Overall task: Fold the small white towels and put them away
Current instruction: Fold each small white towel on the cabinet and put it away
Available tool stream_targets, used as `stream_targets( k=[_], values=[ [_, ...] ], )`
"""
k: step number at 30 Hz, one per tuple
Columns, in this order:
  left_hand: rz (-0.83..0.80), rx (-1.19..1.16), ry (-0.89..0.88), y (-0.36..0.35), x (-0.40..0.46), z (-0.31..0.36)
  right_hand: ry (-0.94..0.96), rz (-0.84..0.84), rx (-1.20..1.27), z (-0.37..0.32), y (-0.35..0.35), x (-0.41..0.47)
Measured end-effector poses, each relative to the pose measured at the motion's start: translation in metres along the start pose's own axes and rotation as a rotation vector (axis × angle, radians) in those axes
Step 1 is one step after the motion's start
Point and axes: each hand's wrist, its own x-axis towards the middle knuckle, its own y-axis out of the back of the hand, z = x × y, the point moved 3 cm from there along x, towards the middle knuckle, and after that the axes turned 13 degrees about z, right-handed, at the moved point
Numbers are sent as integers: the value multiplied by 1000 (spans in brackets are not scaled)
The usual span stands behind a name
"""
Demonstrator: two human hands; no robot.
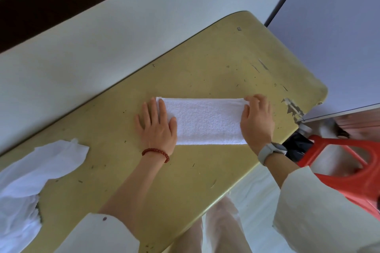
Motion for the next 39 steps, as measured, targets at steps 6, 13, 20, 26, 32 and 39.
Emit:
stream_targets(
  k=[6,13,20,26,32,39],
  values=[
    [143,-2,-209,10,-19,8,419,-290,-280,15,-20,-42],
    [-15,3,-290,17,-30,-4,332,-319,-378,4,-14,-50],
    [-45,159,-210,41,16,-13,682,-253,-15,-18,15,-79],
    [40,21,-133,42,12,-10,621,-475,239,-39,17,-76],
    [79,-5,-79,32,-14,-31,397,-405,246,-80,-19,-22],
    [-45,47,-100,12,-28,-39,263,-517,159,-136,-81,17]
  ],
)
